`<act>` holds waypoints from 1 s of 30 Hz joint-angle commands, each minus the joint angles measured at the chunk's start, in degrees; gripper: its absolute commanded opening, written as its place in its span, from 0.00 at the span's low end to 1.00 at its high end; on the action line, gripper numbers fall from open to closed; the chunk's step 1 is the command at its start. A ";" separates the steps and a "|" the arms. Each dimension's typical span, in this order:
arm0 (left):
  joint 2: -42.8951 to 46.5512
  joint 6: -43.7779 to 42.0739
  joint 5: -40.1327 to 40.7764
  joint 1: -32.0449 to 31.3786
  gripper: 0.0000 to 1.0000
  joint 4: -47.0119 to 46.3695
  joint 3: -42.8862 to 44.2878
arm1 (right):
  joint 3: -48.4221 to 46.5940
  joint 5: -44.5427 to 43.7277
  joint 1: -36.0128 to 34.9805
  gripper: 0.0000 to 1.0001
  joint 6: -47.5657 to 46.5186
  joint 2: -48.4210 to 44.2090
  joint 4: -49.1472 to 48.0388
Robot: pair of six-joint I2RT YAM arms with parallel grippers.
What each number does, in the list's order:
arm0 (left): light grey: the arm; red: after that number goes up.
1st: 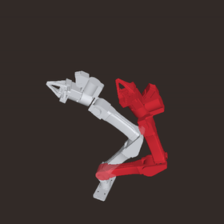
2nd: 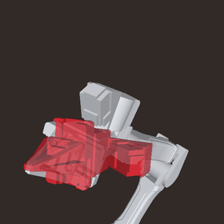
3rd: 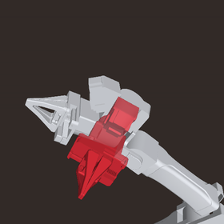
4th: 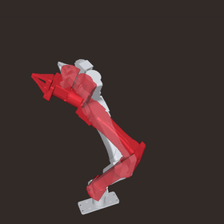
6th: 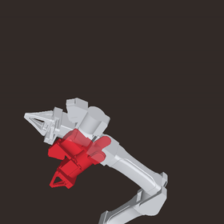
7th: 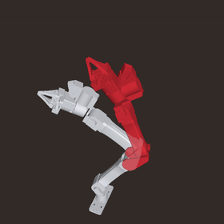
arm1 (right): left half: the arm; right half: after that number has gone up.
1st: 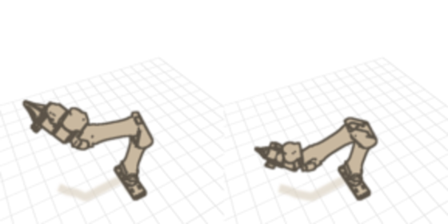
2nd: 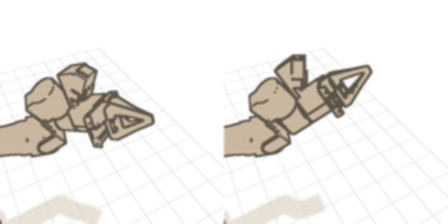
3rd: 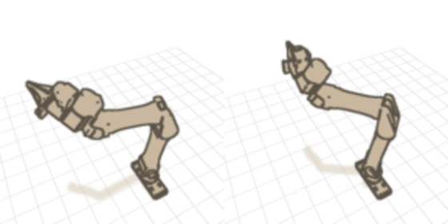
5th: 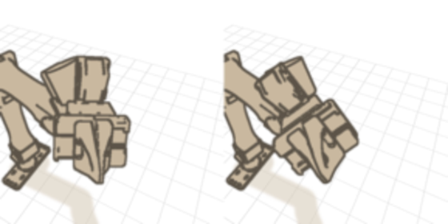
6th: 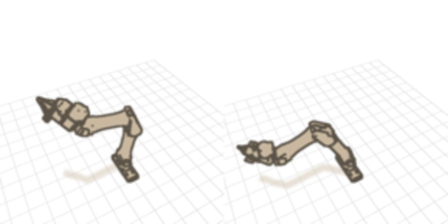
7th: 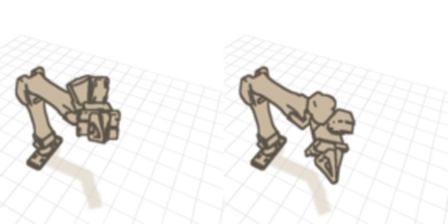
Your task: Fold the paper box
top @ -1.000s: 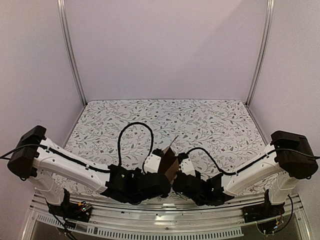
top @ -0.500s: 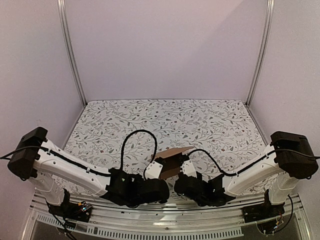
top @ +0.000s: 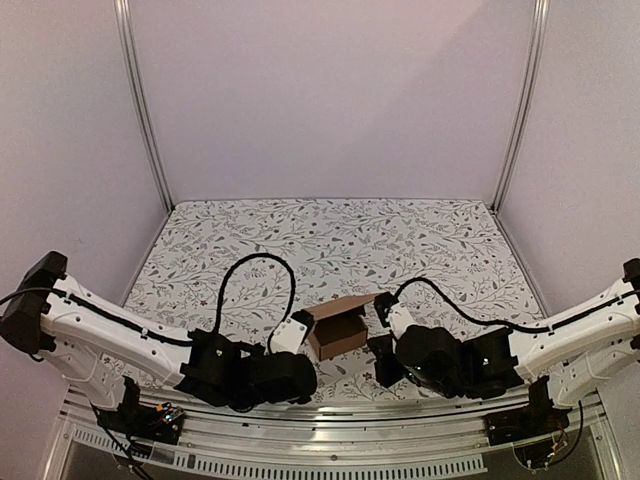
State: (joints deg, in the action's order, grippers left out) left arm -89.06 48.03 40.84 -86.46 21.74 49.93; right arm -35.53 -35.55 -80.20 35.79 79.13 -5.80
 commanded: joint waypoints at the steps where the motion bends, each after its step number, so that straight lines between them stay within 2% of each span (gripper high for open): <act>1: 2.87 -0.71 -0.96 1.66 0.00 1.12 -2.13 | -5.15 1.98 1.66 0.00 -7.75 -5.79 9.92; 6: 7.03 -2.88 -3.20 5.40 0.00 -3.30 -5.03 | -13.40 4.65 5.12 0.00 -14.37 -7.93 15.92; 8: 8.75 -4.00 -5.07 7.57 0.00 -6.36 -6.69 | -16.81 8.20 7.74 0.00 -16.60 -7.58 17.52; 13: 12.58 -5.77 -11.44 13.13 0.00 -14.15 -11.41 | -24.53 14.15 14.19 0.00 -17.74 -3.29 19.49; 18: 13.47 -6.30 -14.09 15.73 0.00 -16.15 -12.74 | -32.65 18.61 17.22 0.00 -18.67 3.90 21.55; 22: 13.73 -5.88 -19.72 17.70 0.00 -21.60 -14.67 | -35.76 20.57 18.74 0.00 -18.54 9.70 22.04; 30: 12.34 -4.01 -29.86 20.13 0.00 -33.98 -17.84 | -37.58 24.05 19.90 0.00 -17.17 15.57 22.13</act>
State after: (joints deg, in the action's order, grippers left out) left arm -75.99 43.16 17.82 -68.20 -4.03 33.85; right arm -70.89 -14.44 -60.82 17.98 92.62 14.83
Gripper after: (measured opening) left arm 0.006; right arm 0.003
